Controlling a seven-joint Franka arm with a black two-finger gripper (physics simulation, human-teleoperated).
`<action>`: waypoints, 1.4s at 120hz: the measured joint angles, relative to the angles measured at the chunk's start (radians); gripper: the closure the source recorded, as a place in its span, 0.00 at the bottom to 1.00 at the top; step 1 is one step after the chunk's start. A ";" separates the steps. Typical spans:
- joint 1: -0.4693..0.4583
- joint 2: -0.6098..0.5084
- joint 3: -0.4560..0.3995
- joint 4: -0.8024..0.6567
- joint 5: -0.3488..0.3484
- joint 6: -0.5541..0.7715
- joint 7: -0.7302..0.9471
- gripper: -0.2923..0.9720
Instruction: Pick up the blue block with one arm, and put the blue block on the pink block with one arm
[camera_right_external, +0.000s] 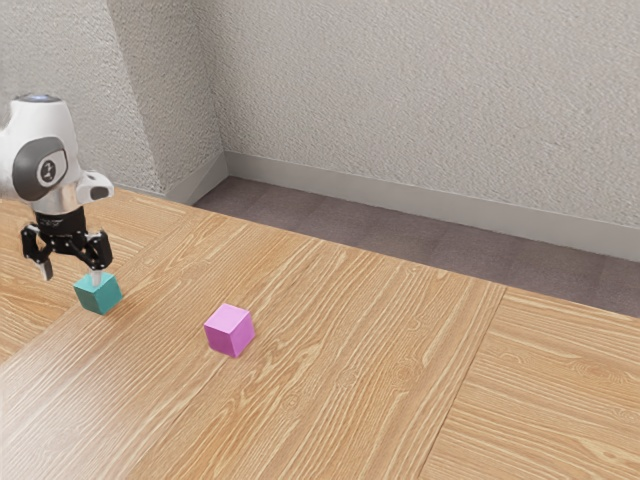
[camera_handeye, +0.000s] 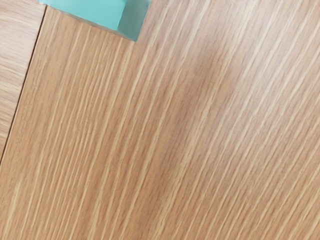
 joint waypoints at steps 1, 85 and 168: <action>0.003 0.005 0.000 0.000 -0.001 0.010 0.002 0.23; 0.191 0.316 -0.074 0.154 -0.072 0.403 0.347 0.23; 0.192 0.365 -0.085 0.114 -0.180 0.492 0.547 0.23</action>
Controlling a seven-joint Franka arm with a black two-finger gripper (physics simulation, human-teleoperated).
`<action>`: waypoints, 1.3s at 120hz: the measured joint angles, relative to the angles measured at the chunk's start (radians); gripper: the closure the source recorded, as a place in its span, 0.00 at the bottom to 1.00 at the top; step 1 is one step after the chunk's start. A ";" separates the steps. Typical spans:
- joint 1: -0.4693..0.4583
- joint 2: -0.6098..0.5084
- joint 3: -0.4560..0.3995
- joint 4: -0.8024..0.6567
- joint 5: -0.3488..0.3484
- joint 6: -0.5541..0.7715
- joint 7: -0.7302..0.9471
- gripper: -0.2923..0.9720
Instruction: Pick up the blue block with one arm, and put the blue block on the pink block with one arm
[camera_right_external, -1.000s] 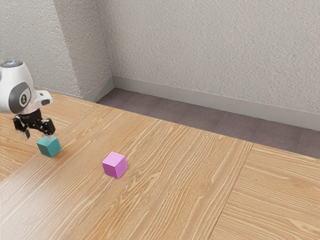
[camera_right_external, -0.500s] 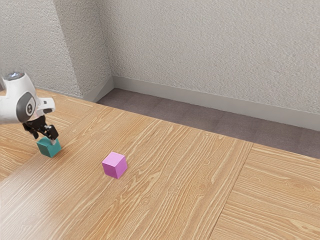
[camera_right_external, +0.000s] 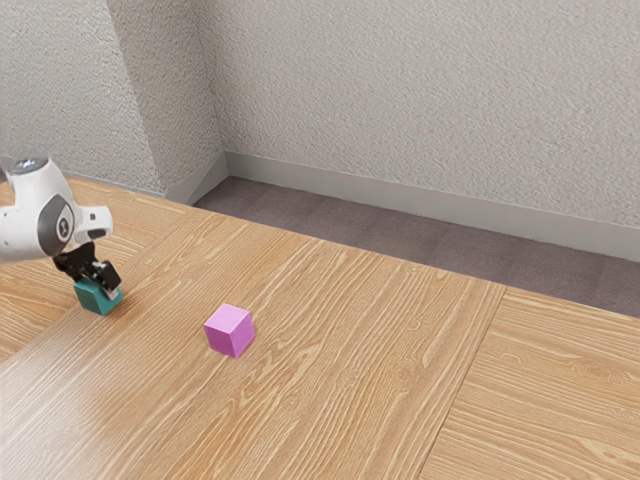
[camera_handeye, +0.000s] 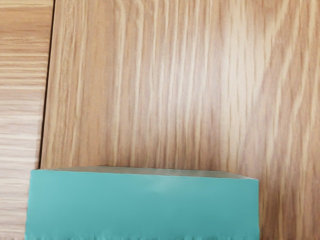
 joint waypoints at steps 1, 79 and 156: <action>0.000 0.000 -0.001 -0.002 -0.002 0.001 0.001 0.23; -0.207 -0.376 -0.005 -0.257 -0.001 0.030 -0.054 0.54; -0.264 -0.527 -0.082 -0.400 0.051 -0.095 -0.746 0.53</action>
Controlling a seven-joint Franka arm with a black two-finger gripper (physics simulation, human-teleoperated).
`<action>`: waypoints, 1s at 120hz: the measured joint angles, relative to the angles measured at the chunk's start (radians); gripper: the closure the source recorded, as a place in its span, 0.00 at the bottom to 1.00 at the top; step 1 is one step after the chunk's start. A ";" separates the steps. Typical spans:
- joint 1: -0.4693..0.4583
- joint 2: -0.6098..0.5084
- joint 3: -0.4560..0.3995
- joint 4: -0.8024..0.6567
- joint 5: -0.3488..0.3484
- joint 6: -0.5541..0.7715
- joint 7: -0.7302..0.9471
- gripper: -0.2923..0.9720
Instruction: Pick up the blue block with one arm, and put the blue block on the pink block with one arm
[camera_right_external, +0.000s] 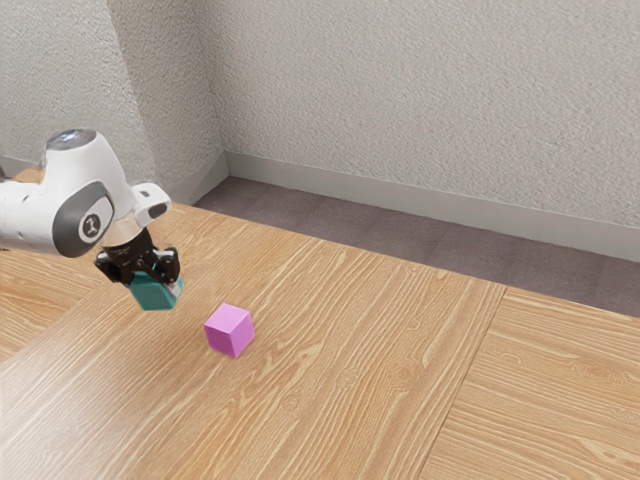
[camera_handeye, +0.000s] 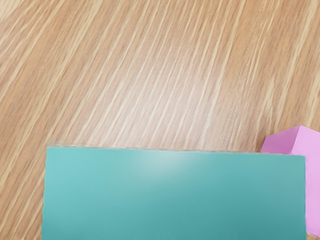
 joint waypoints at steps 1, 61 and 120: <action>0.000 0.004 -0.003 0.001 0.004 0.000 -0.006 0.53; 0.013 0.249 -0.061 0.210 0.107 -0.006 -0.177 0.53; 0.013 0.348 -0.136 0.288 0.150 0.016 -0.084 0.51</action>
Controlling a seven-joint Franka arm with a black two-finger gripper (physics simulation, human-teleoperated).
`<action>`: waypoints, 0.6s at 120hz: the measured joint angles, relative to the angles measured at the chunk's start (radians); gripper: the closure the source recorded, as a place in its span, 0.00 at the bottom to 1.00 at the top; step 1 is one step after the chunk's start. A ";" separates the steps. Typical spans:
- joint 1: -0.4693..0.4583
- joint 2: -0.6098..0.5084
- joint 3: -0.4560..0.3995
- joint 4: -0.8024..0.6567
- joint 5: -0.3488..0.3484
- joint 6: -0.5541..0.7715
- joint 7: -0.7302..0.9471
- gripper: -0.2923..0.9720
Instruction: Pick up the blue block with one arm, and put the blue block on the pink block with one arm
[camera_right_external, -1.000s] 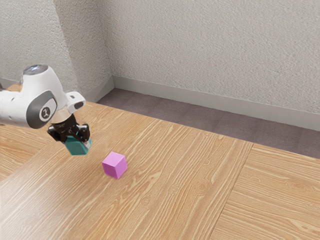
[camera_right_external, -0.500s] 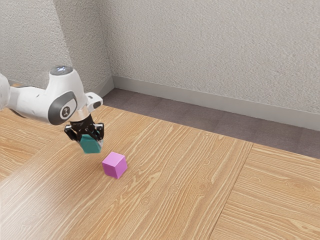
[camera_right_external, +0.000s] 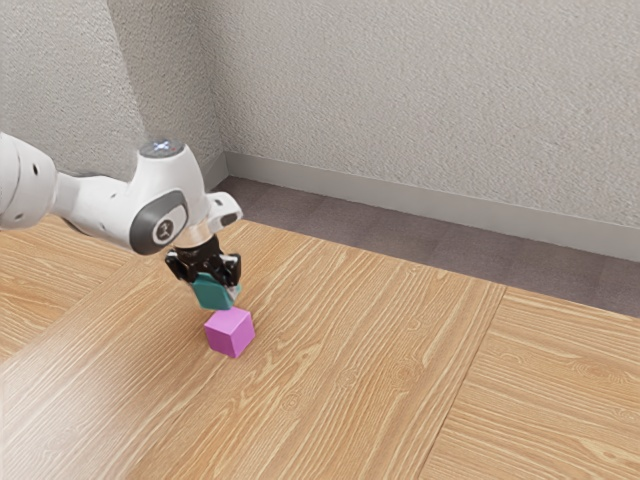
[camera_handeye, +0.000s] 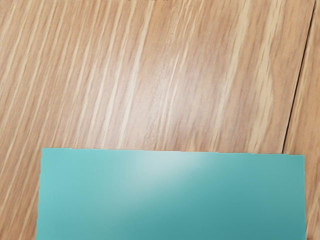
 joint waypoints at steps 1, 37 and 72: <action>0.000 0.000 -0.001 0.000 0.001 0.001 0.002 0.51; -0.006 -0.036 -0.010 -0.019 0.014 0.024 0.078 0.52; -0.035 -0.128 -0.022 -0.139 -0.023 0.032 0.089 0.53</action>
